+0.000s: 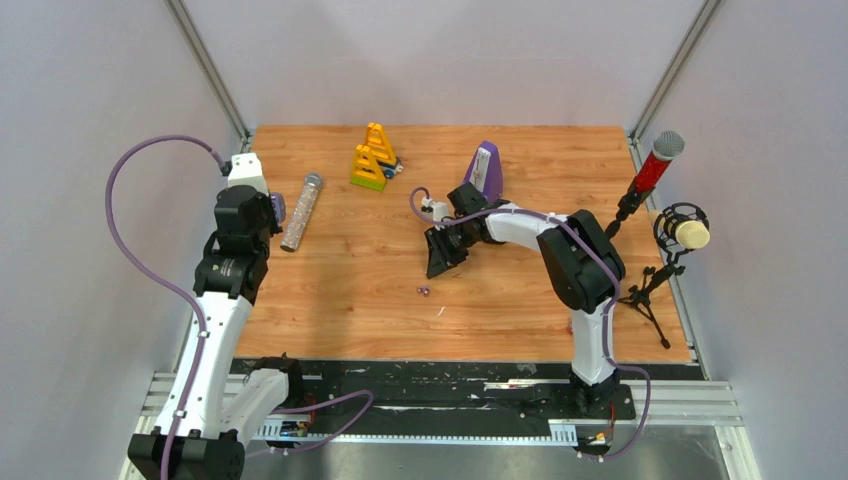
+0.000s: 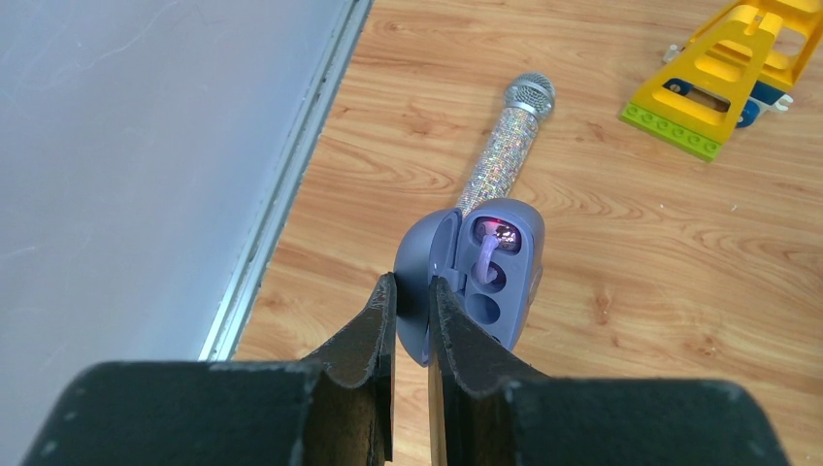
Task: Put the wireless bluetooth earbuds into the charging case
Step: Pick up the left earbud from the center of the board.
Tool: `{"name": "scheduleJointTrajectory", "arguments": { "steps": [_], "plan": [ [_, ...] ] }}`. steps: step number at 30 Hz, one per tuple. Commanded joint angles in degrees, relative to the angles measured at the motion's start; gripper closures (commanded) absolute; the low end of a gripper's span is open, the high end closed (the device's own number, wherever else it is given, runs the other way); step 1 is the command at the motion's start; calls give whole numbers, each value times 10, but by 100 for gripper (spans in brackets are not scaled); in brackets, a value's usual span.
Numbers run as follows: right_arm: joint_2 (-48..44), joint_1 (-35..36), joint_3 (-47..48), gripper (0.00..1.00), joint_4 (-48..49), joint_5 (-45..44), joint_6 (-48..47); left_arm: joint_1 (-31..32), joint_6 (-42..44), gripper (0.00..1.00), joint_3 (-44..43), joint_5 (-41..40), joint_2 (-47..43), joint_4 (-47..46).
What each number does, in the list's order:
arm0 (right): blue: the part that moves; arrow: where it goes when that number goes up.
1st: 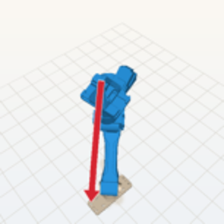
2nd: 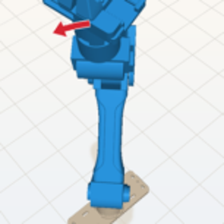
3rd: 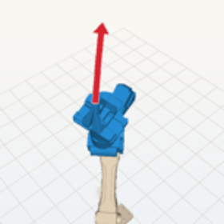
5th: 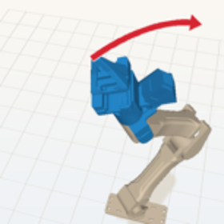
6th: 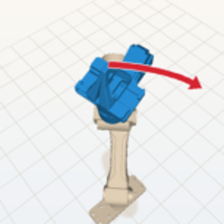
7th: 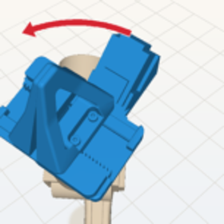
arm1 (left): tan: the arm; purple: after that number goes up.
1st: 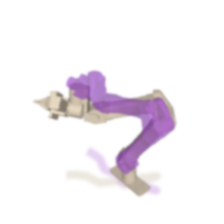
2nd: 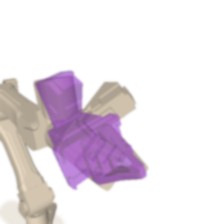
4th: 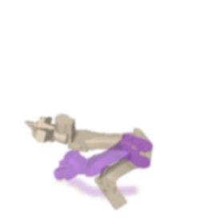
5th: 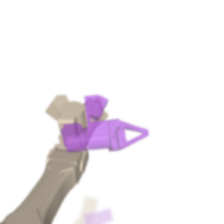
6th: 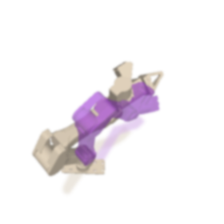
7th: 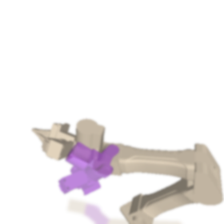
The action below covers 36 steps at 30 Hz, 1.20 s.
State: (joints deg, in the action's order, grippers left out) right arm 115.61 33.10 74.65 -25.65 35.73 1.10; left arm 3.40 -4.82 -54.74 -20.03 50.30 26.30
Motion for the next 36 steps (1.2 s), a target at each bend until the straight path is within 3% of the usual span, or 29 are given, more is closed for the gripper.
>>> {"name": "scheduleJointTrajectory", "arguments": {
  "steps": [1, 9, 36],
  "plan": [
    [39, 6, 23, 71, -27, 57, -28, 1, 0, 91, -5, -4, -9, -24],
    [37, 6, -10, 77, -37, 73, -50, 1, 0, 91, -6, -5, -11, -22],
    [45, 19, -16, 73, -43, 79, -52, 0, -1, 91, -9, -5, -11, -19]
  ]
}}
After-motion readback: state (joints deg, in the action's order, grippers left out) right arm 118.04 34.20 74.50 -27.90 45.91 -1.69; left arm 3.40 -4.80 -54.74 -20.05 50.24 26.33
